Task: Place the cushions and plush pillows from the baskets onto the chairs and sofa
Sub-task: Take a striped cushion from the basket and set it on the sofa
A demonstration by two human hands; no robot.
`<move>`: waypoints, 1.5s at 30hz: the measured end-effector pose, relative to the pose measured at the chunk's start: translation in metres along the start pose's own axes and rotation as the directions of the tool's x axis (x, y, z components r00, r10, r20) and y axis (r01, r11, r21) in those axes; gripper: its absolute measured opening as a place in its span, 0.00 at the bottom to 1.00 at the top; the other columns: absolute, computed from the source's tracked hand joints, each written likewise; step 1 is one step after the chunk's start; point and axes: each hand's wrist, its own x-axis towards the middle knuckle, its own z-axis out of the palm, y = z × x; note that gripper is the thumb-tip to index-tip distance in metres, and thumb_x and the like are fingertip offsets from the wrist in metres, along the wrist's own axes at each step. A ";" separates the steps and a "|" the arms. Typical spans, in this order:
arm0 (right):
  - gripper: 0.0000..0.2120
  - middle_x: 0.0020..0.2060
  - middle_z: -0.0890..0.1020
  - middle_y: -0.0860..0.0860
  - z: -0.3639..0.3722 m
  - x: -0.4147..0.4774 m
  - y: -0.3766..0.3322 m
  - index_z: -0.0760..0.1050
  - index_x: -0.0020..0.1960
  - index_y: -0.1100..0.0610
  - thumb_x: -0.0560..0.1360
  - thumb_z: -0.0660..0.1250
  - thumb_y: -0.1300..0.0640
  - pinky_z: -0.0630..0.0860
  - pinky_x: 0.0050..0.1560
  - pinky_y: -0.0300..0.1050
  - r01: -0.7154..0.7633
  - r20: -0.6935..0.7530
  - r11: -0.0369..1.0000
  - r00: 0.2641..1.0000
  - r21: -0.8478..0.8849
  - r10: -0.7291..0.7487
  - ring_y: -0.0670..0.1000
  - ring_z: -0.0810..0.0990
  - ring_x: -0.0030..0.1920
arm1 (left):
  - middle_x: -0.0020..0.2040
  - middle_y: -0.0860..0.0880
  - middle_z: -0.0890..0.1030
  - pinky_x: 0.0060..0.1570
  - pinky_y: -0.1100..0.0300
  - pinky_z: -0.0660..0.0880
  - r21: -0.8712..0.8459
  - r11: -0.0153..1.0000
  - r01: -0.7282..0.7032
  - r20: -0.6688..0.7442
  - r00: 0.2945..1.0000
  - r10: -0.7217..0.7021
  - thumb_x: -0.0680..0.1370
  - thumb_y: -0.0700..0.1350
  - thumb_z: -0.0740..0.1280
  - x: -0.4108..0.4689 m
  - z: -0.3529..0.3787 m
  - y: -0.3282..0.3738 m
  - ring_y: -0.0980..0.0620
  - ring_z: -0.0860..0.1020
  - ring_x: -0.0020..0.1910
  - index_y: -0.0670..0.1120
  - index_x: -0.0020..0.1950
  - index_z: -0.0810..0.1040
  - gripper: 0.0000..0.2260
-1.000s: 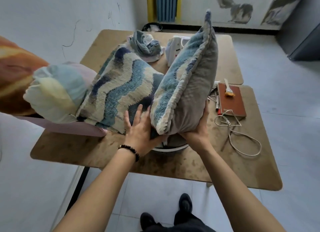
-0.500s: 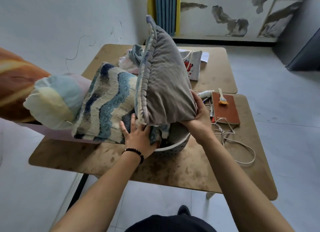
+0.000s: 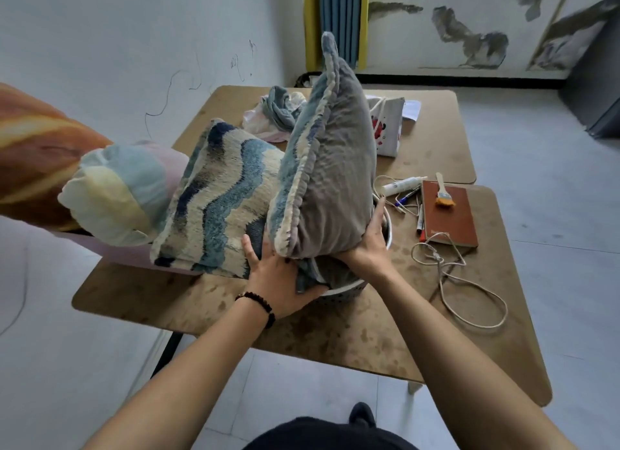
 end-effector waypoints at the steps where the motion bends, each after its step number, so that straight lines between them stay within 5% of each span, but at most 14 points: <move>1: 0.71 0.80 0.62 0.51 0.000 0.004 -0.001 0.38 0.82 0.44 0.57 0.86 0.43 0.65 0.77 0.51 -0.013 -0.026 0.999 1.000 0.043 0.014 0.54 0.65 0.78 | 0.82 0.45 0.62 0.69 0.23 0.33 0.005 0.999 -0.037 -0.028 0.999 0.037 0.70 0.81 0.44 -0.004 0.001 -0.002 0.33 0.57 0.80 0.55 0.79 0.67 0.46; 5: 0.32 0.59 0.78 0.45 -0.004 0.011 -0.010 0.69 0.73 0.57 0.73 0.78 0.60 0.75 0.62 0.40 -0.018 -0.100 0.986 0.994 0.165 0.035 0.53 0.78 0.65 | 0.74 0.43 0.73 0.67 0.18 0.44 0.027 0.987 -0.161 -0.051 0.985 0.162 0.72 0.78 0.52 -0.015 0.008 0.009 0.28 0.62 0.76 0.58 0.63 0.80 0.34; 8: 0.13 0.49 0.81 0.46 -0.009 0.010 -0.020 0.75 0.58 0.54 0.77 0.73 0.62 0.77 0.56 0.43 -0.091 -0.059 0.947 0.992 0.309 0.114 0.48 0.81 0.52 | 0.78 0.47 0.66 0.66 0.20 0.32 0.023 0.995 -0.096 -0.001 0.995 0.096 0.79 0.73 0.48 -0.011 0.007 0.023 0.32 0.53 0.80 0.62 0.69 0.74 0.28; 17: 0.12 0.42 0.85 0.50 -0.041 -0.003 -0.039 0.79 0.51 0.58 0.75 0.70 0.74 0.81 0.40 0.37 -0.052 -0.025 0.824 0.996 0.564 0.081 0.44 0.85 0.41 | 0.81 0.49 0.61 0.68 0.20 0.37 0.073 0.990 -0.119 0.169 0.980 0.106 0.84 0.65 0.44 0.011 0.003 0.041 0.40 0.50 0.82 0.56 0.73 0.74 0.27; 20: 0.15 0.41 0.85 0.50 -0.047 -0.005 -0.052 0.79 0.51 0.60 0.69 0.76 0.71 0.81 0.43 0.38 0.015 -0.060 0.837 0.998 0.548 0.022 0.46 0.84 0.43 | 0.80 0.49 0.62 0.69 0.20 0.41 0.081 0.987 -0.140 0.177 0.976 0.124 0.84 0.65 0.44 0.018 0.002 0.037 0.41 0.51 0.81 0.55 0.73 0.73 0.28; 26: 0.17 0.30 0.84 0.39 -0.079 -0.015 -0.125 0.78 0.43 0.57 0.57 0.79 0.60 0.77 0.37 0.35 0.286 -0.128 0.871 0.958 0.398 -0.256 0.35 0.79 0.34 | 0.82 0.49 0.59 0.66 0.20 0.33 0.084 0.977 -0.198 0.168 0.969 0.182 0.84 0.65 0.42 0.021 0.004 0.038 0.43 0.45 0.83 0.53 0.78 0.67 0.30; 30: 0.30 0.45 0.89 0.47 -0.123 -0.023 -0.187 0.85 0.45 0.54 0.46 0.88 0.50 0.83 0.55 0.50 0.466 -0.242 0.806 0.884 0.365 -0.401 0.51 0.87 0.52 | 0.82 0.51 0.61 0.69 0.23 0.31 -0.005 0.971 -0.239 0.113 0.965 0.238 0.84 0.64 0.48 0.020 0.004 0.036 0.46 0.45 0.83 0.56 0.72 0.74 0.24; 33: 0.32 0.52 0.88 0.51 -0.157 -0.029 -0.205 0.85 0.52 0.55 0.49 0.87 0.52 0.81 0.62 0.51 0.495 -0.227 0.756 0.869 0.429 -0.440 0.53 0.85 0.58 | 0.74 0.55 0.70 0.71 0.27 0.30 -0.243 0.948 -0.206 0.029 0.975 0.220 0.81 0.58 0.62 0.021 0.001 0.033 0.50 0.51 0.83 0.56 0.64 0.80 0.15; 36: 0.34 0.55 0.87 0.51 -0.177 -0.034 -0.183 0.83 0.56 0.56 0.51 0.86 0.51 0.80 0.61 0.49 0.431 -0.203 0.752 0.901 0.498 -0.383 0.52 0.84 0.60 | 0.64 0.55 0.80 0.78 0.35 0.44 -0.656 0.745 -0.119 -0.183 0.983 -0.004 0.78 0.49 0.63 0.027 -0.016 0.035 0.50 0.73 0.72 0.52 0.62 0.80 0.14; 38: 0.40 0.57 0.86 0.53 -0.175 -0.034 -0.154 0.82 0.60 0.57 0.51 0.86 0.45 0.80 0.59 0.48 0.345 -0.169 0.769 0.938 0.538 -0.303 0.53 0.84 0.61 | 0.61 0.55 0.82 0.74 0.43 0.64 -0.922 0.362 -0.135 -0.226 0.948 -0.223 0.79 0.54 0.58 0.033 -0.050 0.035 0.52 0.79 0.62 0.50 0.66 0.79 0.20; 40: 0.45 0.58 0.86 0.54 -0.164 -0.036 -0.132 0.81 0.63 0.58 0.50 0.86 0.42 0.80 0.57 0.47 0.247 -0.107 0.740 0.967 0.625 -0.232 0.53 0.84 0.60 | 0.67 0.56 0.78 0.71 0.51 0.70 -0.980 0.080 -0.182 -0.196 0.952 -0.235 0.81 0.61 0.56 0.043 -0.091 0.040 0.57 0.76 0.66 0.51 0.72 0.74 0.24; 42: 0.44 0.56 0.87 0.54 -0.155 -0.040 -0.122 0.82 0.62 0.59 0.50 0.86 0.42 0.82 0.53 0.45 0.187 -0.089 0.651 0.980 0.736 -0.180 0.53 0.86 0.57 | 0.67 0.56 0.77 0.67 0.63 0.71 -0.957 0.035 -0.288 -0.290 0.948 -0.128 0.85 0.59 0.54 0.054 -0.127 0.045 0.65 0.76 0.64 0.55 0.71 0.74 0.19; 44: 0.24 0.49 0.89 0.51 -0.152 -0.049 -0.124 0.88 0.50 0.54 0.57 0.82 0.44 0.82 0.47 0.41 0.223 -0.135 0.582 0.972 0.782 -0.192 0.49 0.87 0.50 | 0.62 0.57 0.78 0.62 0.69 0.72 -0.950 -0.016 -0.313 -0.312 0.948 -0.065 0.87 0.56 0.51 0.065 -0.158 0.049 0.74 0.77 0.53 0.56 0.68 0.73 0.16; 45: 0.14 0.46 0.89 0.49 -0.153 -0.055 -0.129 0.89 0.44 0.52 0.64 0.76 0.46 0.82 0.44 0.39 0.261 -0.180 0.545 0.964 0.797 -0.197 0.47 0.88 0.47 | 0.63 0.57 0.77 0.66 0.65 0.70 -0.953 -0.030 -0.302 -0.302 0.953 -0.022 0.84 0.63 0.51 0.072 -0.173 0.049 0.74 0.77 0.53 0.56 0.69 0.72 0.20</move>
